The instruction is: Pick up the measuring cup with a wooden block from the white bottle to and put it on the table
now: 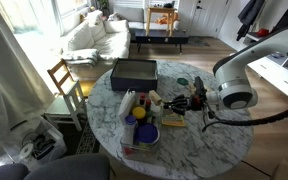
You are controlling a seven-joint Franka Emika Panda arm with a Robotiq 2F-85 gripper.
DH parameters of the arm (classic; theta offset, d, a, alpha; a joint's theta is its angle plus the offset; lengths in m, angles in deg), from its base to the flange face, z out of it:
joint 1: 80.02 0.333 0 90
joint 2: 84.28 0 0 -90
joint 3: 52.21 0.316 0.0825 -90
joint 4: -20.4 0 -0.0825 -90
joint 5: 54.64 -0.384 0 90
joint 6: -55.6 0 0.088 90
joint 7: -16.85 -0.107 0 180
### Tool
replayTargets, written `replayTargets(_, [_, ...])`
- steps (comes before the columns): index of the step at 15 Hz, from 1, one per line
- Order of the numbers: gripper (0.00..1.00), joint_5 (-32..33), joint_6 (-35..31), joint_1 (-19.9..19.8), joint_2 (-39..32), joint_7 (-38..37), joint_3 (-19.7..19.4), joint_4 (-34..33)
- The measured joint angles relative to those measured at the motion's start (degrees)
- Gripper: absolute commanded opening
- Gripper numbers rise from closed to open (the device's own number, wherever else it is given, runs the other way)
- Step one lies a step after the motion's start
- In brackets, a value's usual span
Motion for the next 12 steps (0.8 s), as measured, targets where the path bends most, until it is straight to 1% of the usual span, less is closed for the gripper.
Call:
replayTargets(4, [0.05,0.0,0.7,-0.1,-0.2,0.6,-0.1,0.0])
replayTargets(12, [0.04,0.2,2.2,-0.2,0.2,4.6,-0.8,0.2])
